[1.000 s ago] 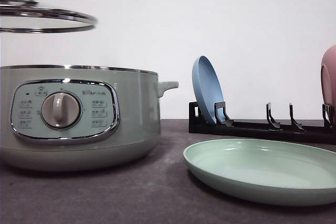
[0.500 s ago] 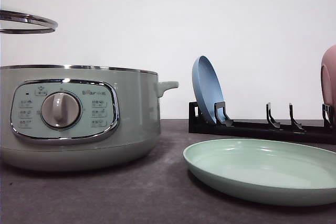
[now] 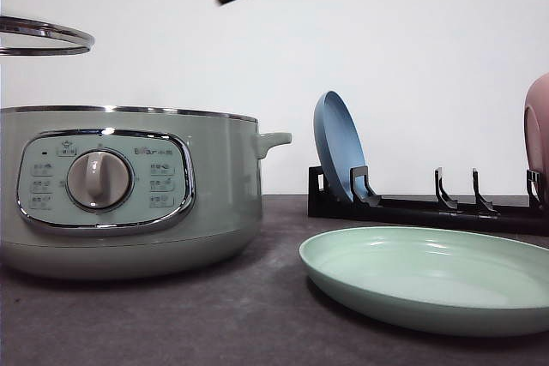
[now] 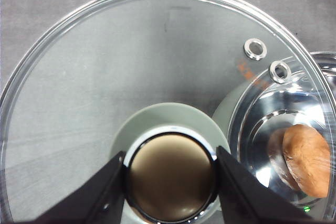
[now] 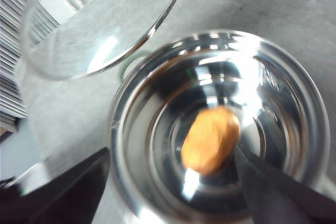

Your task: Transfer potato from steamer to green plate

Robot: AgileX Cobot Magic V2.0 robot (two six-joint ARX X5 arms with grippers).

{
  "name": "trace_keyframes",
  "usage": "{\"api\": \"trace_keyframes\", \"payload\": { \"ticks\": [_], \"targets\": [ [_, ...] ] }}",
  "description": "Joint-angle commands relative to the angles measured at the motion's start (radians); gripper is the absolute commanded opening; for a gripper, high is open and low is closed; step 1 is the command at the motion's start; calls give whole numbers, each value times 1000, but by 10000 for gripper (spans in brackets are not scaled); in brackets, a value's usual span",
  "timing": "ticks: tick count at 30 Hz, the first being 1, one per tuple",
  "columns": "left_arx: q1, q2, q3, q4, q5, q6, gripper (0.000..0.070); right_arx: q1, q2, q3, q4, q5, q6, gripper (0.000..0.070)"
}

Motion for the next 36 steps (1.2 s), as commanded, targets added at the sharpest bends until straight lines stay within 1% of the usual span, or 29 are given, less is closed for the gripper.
{"api": "trace_keyframes", "payload": {
  "ticks": [1,6,12,15,16,24,27,36],
  "targets": [
    [5,-10,44,34,-2,8,1,23,61,51,3,22,10,485],
    [16,-10,44,33,-2,8,1,60,176,113,17,88,10,495],
    [16,-10,44,33,-2,7,0,99,261,123,38,190,10,501],
    [16,-10,44,32,-2,7,0,116,287,123,42,235,9,549],
    [16,-10,44,32,-2,7,0,120,296,123,46,246,9,550],
    [16,-10,44,24,-1,7,0,135,354,123,56,289,15,550],
    [16,-11,44,22,-1,7,0,138,368,123,56,325,18,550],
    [16,-11,44,26,-1,7,0,141,409,123,55,329,34,550]
  ]
}}
